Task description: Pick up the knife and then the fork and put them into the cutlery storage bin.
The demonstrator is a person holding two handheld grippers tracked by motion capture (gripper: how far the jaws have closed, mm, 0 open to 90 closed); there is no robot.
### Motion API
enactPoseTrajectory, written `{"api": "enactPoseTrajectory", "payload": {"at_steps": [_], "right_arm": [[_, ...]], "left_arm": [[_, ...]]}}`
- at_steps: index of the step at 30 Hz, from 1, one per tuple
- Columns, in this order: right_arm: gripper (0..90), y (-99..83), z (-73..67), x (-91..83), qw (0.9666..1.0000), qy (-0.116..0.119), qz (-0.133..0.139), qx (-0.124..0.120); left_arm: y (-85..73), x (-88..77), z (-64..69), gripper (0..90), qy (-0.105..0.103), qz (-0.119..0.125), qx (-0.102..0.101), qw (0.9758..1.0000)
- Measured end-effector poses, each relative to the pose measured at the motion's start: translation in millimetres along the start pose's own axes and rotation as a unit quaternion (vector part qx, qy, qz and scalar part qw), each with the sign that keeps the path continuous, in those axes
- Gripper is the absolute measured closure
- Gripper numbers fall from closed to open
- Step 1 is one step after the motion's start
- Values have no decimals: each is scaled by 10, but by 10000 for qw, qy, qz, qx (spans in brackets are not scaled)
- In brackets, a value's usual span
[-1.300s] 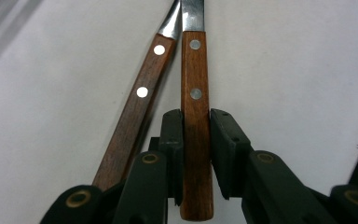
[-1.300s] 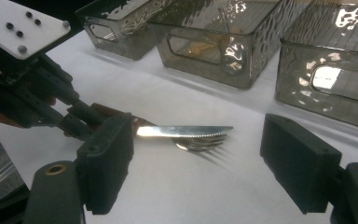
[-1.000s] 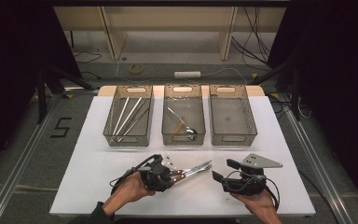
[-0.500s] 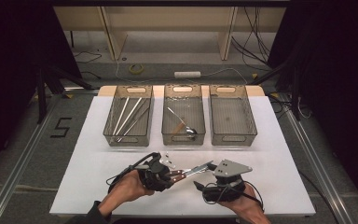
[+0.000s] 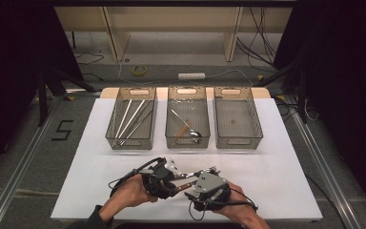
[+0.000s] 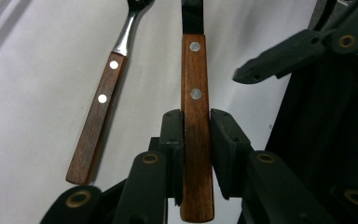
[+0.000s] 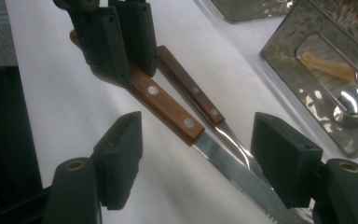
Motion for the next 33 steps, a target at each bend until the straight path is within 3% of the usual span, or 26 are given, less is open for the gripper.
{"api": "enactPoseTrajectory", "payload": {"at_steps": [10, 20, 24, 29, 31, 32, 33], "right_arm": [[478, -31, -77, 124, 9980, 80, -323, -543], [630, 1, -134, 166, 9939, 74, -325, -1050], [686, -34, -154, 174, 9868, 161, -525, -1526], [722, -37, -164, 155, 9809, 118, -525, -1872], [732, -34, -174, 131, 9807, 84, -545, -1874], [741, -29, -160, 123, 9770, 89, -575, -2053], [751, -38, -176, 115, 9768, 117, -617, -2048]], "left_arm": [[13, -24, 29, 750, -72, 17, 73, 9999], [31, -22, 76, 750, -212, 38, 86, 9997], [19, -7, 85, 749, -245, -24, 164, 9996], [36, -34, 83, 748, -302, 121, 199, 9993], [43, -48, 81, 747, -328, 163, 254, 9990], [44, -56, 71, 744, -332, 167, 278, 9989], [47, -58, 65, 739, -339, 206, 277, 9988]]}}
Point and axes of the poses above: each handheld gripper's, and its own axes: x roughly forward along the jaws, y roughly out of its top, z roughly to its right, the point moved 7 cm from there along x, roughly forward along the jaws, and after that the axes turned 1 degree about z, right-handed, at the moved point
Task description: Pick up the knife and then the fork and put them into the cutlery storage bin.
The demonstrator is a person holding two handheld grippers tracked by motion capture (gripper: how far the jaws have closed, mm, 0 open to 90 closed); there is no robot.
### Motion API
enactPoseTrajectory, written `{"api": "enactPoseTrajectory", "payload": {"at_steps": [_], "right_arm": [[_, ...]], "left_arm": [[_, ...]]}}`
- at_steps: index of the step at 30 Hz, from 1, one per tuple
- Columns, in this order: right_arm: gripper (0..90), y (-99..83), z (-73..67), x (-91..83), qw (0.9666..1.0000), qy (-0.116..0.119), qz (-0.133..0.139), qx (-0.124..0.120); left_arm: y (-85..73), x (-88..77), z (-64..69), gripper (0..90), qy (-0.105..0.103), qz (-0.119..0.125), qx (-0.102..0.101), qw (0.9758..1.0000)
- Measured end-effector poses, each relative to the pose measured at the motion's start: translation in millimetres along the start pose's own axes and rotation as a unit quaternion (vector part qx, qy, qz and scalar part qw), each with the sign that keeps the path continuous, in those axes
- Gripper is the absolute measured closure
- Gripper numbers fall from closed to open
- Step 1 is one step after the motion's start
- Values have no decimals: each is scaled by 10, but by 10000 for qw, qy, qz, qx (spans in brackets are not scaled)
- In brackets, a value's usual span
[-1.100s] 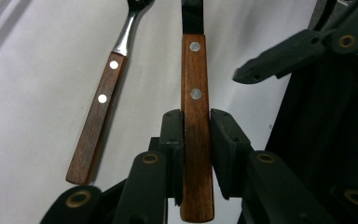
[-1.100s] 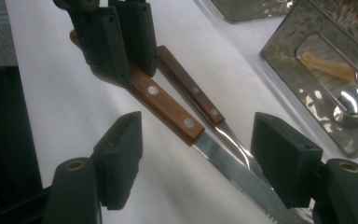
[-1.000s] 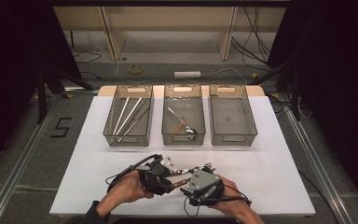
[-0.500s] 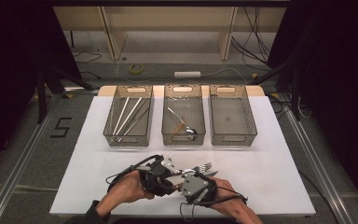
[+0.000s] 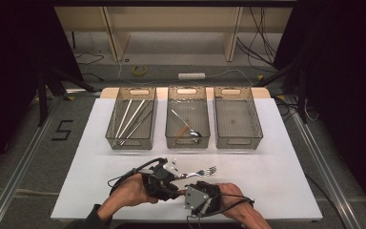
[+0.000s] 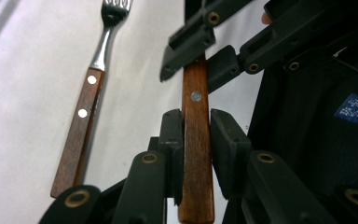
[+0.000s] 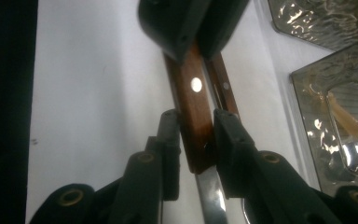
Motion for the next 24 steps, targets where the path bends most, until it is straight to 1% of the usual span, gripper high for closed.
{"api": "enactPoseTrajectory", "payload": {"at_steps": [1, 2, 3, 4, 5, 6, 8, 9, 10, 11, 12, 13, 14, 15, 16, 17, 18, 22, 24], "right_arm": [[766, 4, 8, 3, 9999, 18, 27, -170], [773, 7, -16, -1, 9997, 75, -7, -212], [775, 15, -22, -7, 9996, 70, -43, -268], [776, 20, -18, -8, 9996, 64, -23, -285], [777, 26, -16, -14, 9996, 45, 10, -261], [777, 28, -4, -29, 9997, 47, 13, -246], [777, 28, 20, -54, 9997, 13, 39, -233], [777, 26, 37, -63, 9996, -7, 31, -278], [777, 17, 32, -72, 9997, 15, -6, -249], [778, 12, 48, -73, 9997, -9, -14, -263], [778, 1, 36, -77, 9998, 28, -44, -174], [778, -2, 56, -76, 9998, -25, -18, -206], [777, -14, 52, -88, 9998, -2, -63, -171], [777, -27, 79, -100, 9997, -46, -67, -227], [778, -33, 82, -108, 9998, -45, -70, -178], [777, -40, 82, -117, 10000, -44, -59, -52], [777, -52, 104, -129, 10000, -83, -55, -1], [777, -112, 200, -194, 9993, -182, 11, 319], [778, -157, 268, -227, 9987, -244, 23, 440]], "left_arm": [[3, -6, -10, 731, -27, 42, -3, 10000], [1, -15, -17, 725, -99, 56, -36, 9999], [1, -21, -22, 724, -109, 80, -6, 9999], [1, -31, -25, 720, -130, 119, 13, 9998], [7, -40, -36, 709, -111, 184, -3, 9998], [9, -47, -49, 648, -105, 203, -32, 9997], [9, -64, -60, 554, -122, 244, -65, 9996], [14, -81, -68, 496, -104, 290, -89, 9995], [24, -99, -81, 448, -59, 364, -125, 9992], [33, -117, -87, 421, -33, 436, -154, 9989], [40, -138, -97, 391, 7, 503, -147, 9986], [49, -161, -111, 359, 69, 582, -180, 9981], [60, -192, -129, 334, 108, 696, -211, 9973], [64, -212, -139, 312, 114, 761, -233, 9968], [63, -242, -155, 301, 146, 815, -267, 9962], [63, -273, -169, 291, 170, 852, -303, 9958], [70, -303, -173, 283, 199, 936, -353, 9948], [95, -446, -203, 265, 294, 1270, -385, 9907], [98, -507, -231, 258, 415, 1433, -382, 9881]]}}
Point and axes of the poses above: each handheld gripper's, and its own axes: x roughly forward along the jaws, y roughly out of its top, z roughly to its right, the point moved 7 cm from there along x, roughly forward along the jaws, and after that the axes turned 1 degree about z, right-handed, at the moved point
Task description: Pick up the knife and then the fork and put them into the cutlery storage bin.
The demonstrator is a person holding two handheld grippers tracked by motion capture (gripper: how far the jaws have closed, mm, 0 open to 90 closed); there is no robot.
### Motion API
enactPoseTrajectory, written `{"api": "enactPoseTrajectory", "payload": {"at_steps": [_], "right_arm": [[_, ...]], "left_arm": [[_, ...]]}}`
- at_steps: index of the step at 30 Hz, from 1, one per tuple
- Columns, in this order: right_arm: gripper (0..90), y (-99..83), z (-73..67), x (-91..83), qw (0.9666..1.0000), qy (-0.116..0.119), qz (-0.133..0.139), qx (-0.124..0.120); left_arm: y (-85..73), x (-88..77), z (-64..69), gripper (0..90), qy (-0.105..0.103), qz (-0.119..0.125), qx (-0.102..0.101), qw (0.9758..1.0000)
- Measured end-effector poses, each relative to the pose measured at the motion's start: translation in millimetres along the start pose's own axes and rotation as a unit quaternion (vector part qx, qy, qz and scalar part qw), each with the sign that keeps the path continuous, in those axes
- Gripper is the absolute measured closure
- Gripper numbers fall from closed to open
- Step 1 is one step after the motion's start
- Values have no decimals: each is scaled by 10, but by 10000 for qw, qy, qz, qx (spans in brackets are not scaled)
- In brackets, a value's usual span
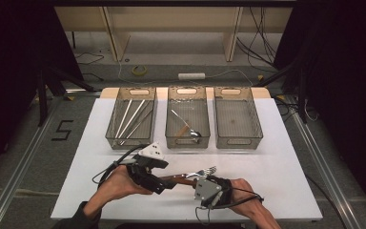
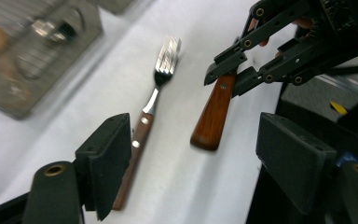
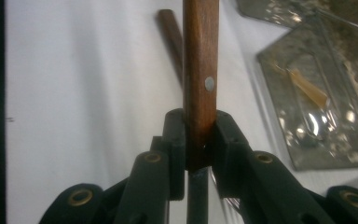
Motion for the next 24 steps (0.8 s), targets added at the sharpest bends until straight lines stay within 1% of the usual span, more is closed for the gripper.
{"api": "enactPoseTrajectory", "payload": {"at_steps": [2, 3, 5, 6, 7, 8, 11, 14, 17, 19, 20, 21, 23, 24], "right_arm": [[777, -42, 73, -30, 9997, -78, 7, 227], [777, -55, 105, -43, 9992, -113, 38, 387], [777, -85, 188, -75, 9982, -183, 110, 566], [777, -96, 227, -94, 9973, -201, 159, 681], [777, -115, 278, -122, 9963, -224, 187, 808], [777, -126, 307, -136, 9956, -224, 207, 883], [777, -172, 408, -187, 9920, -254, 270, 1204], [777, -227, 502, -220, 9875, -286, 303, 1517], [777, -283, 605, -249, 9827, -336, 329, 1794], [777, -311, 671, -272, 9778, -344, 371, 2031], [777, -326, 707, -283, 9756, -342, 381, 2135], [777, -338, 741, -292, 9729, -346, 404, 2248], [777, -366, 818, -307, 9690, -381, 433, 2402], [777, -378, 865, -314, 9663, -407, 461, 2500]], "left_arm": [[8, -34, -37, 254, 112, 174, -74, 9998], [5, -46, -55, 253, 150, 257, -97, 9995], [-7, -59, -88, 244, 242, 398, -153, 9988], [-21, -64, -103, 240, 263, 454, -201, 9984], [-30, -66, -116, 239, 301, 487, -187, 9982], [-43, -69, -131, 239, 357, 534, -211, 9977], [-95, -69, -177, 234, 418, 711, -339, 9960], [-147, -65, -202, 229, 465, 876, -418, 9942], [-212, -61, -224, 213, 527, 1033, -429, 9923], [-255, -61, -236, 206, 577, 1127, -465, 9909], [-278, -61, -242, 201, 574, 1141, -481, 9906], [-294, -59, -250, 193, 609, 1176, -508, 9899], [-324, -65, -272, 181, 687, 1239, -526, 9885], [-333, -68, -280, 179, 717, 1258, -525, 9881]]}}
Point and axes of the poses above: each handheld gripper's, and its own axes: x roughly forward along the jaws, y roughly out of its top, z roughly to its right, the point moved 7 cm from there along x, roughly forward along the jaws, and after that the axes turned 1 degree about z, right-handed, at the moved point
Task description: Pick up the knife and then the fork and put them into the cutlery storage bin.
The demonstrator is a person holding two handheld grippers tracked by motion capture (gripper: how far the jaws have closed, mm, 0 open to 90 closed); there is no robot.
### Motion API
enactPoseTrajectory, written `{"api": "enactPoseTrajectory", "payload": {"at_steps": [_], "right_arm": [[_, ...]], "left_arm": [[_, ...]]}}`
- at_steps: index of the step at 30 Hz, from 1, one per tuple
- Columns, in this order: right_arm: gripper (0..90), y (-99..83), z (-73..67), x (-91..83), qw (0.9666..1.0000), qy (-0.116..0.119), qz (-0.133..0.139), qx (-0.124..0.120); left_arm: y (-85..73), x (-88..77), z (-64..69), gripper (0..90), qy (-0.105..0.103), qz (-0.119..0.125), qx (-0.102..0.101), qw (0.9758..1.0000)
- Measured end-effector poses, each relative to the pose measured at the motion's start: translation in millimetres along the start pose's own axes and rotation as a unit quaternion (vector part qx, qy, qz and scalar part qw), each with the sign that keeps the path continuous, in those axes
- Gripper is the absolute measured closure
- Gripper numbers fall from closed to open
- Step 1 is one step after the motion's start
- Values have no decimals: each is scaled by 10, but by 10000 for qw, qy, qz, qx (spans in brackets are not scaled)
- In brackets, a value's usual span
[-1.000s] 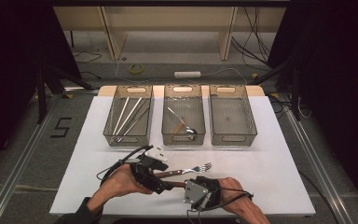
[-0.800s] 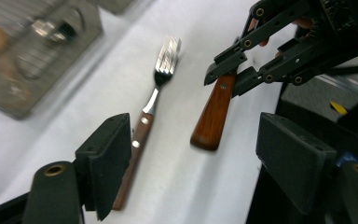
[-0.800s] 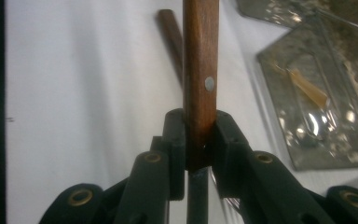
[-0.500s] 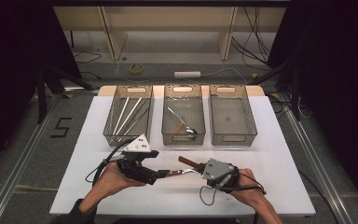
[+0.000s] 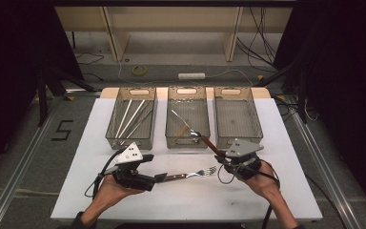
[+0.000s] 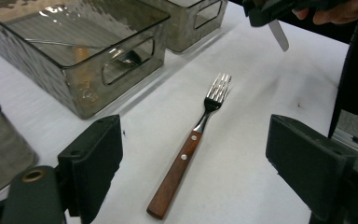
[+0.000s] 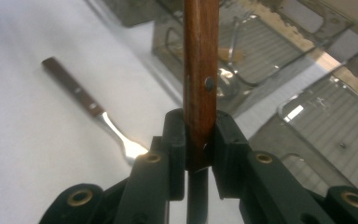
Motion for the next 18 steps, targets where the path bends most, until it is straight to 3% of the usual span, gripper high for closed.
{"api": "enactPoseTrajectory", "payload": {"at_steps": [10, 18], "right_arm": [[776, 121, 309, 54, 9976, -49, 113, 675], [776, 282, 569, 73, 9932, -43, 158, 1150]], "left_arm": [[-61, -33, -61, 173, 212, 173, -5, 9996], [-101, -67, -77, 168, 353, 236, 24, 9991]]}}
Point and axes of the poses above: each handheld gripper's, and its own axes: x roughly forward along the jaws, y roughly out of its top, z roughly to its right, the point moved 7 cm from there along x, roughly forward along the jaws, and after that the axes turned 1 degree about z, right-handed, at the moved point
